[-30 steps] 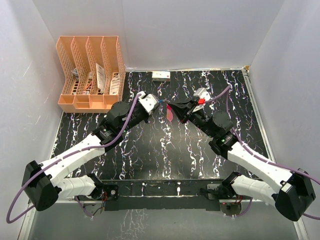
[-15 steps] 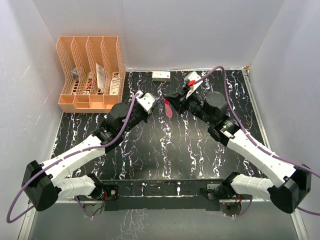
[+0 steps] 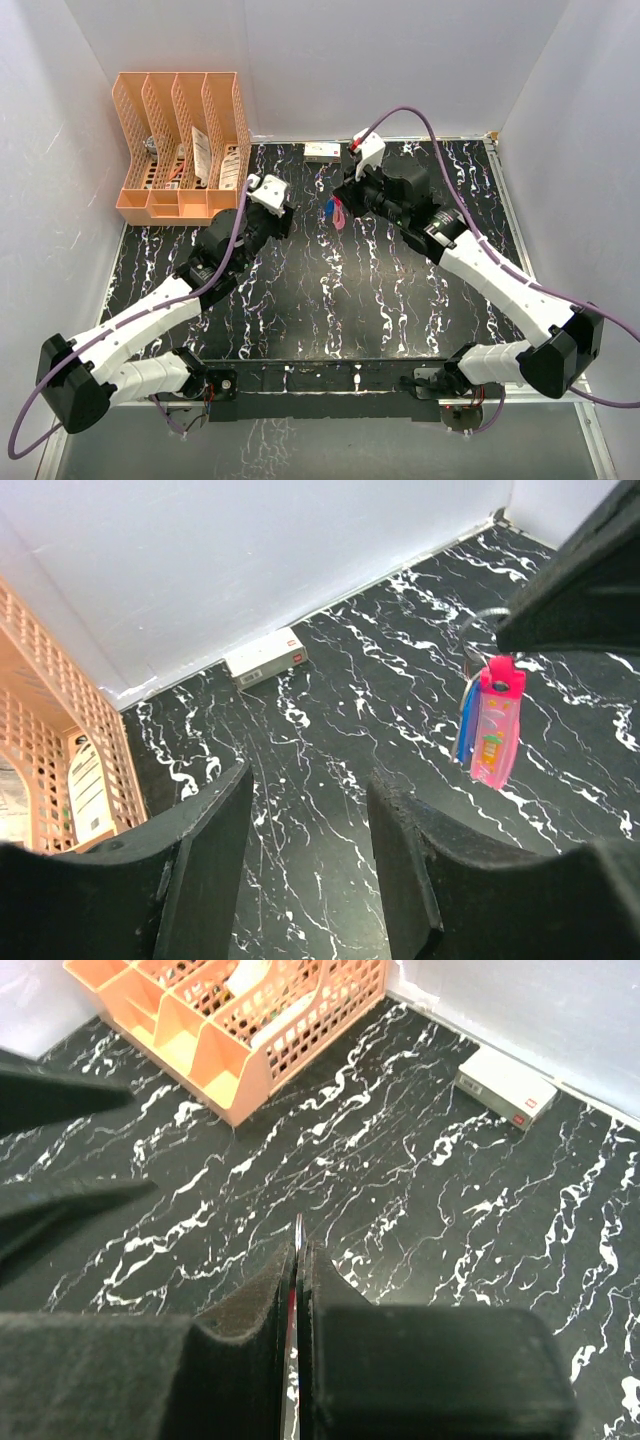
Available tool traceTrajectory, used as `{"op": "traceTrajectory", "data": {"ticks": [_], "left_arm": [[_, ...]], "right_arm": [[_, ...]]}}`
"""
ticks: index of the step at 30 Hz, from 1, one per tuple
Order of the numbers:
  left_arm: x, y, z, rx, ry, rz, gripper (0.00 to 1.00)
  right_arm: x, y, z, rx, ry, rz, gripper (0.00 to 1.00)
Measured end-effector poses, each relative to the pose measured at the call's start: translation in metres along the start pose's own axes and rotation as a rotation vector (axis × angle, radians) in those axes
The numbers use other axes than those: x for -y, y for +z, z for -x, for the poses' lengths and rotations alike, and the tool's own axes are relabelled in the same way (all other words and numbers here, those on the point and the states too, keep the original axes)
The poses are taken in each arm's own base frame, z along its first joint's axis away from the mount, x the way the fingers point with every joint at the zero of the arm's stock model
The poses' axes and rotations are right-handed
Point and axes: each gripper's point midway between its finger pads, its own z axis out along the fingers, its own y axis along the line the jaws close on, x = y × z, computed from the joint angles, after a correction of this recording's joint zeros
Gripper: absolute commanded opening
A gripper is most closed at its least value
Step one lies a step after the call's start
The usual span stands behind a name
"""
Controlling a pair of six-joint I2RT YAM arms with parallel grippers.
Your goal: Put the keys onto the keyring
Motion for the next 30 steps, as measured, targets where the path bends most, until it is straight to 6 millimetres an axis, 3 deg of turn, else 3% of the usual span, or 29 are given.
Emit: {"op": "traceTrajectory", "data": {"ticks": [8, 12, 14, 17, 22, 24, 30], "left_arm": [[-0.01, -0.007, 0.006, 0.01, -0.024, 0.047, 0.48], [-0.015, -0.011, 0.005, 0.001, -0.034, 0.069, 0.49], [-0.018, -0.013, 0.007, 0.004, -0.039, 0.08, 0.49], [-0.021, -0.016, 0.01, 0.01, -0.044, 0.091, 0.49], [-0.022, -0.018, 0.011, 0.012, -0.053, 0.095, 0.48], [-0.022, -0.018, 0.01, 0.008, -0.055, 0.094, 0.49], [-0.022, -0.019, 0.009, 0.006, -0.059, 0.095, 0.49]], "right_arm": [[-0.021, 0.0, -0.01, -0.032, -0.002, 0.142, 0.0], [0.005, 0.013, -0.014, -0.09, 0.015, -0.006, 0.0], [0.02, 0.015, -0.025, -0.127, 0.02, -0.091, 0.0], [0.028, 0.014, -0.035, -0.165, 0.019, -0.122, 0.0], [-0.009, 0.013, -0.031, -0.121, 0.052, 0.142, 0.0], [-0.012, 0.009, -0.028, -0.109, 0.07, 0.183, 0.0], [0.031, 0.01, -0.033, -0.151, 0.087, -0.042, 0.0]]}}
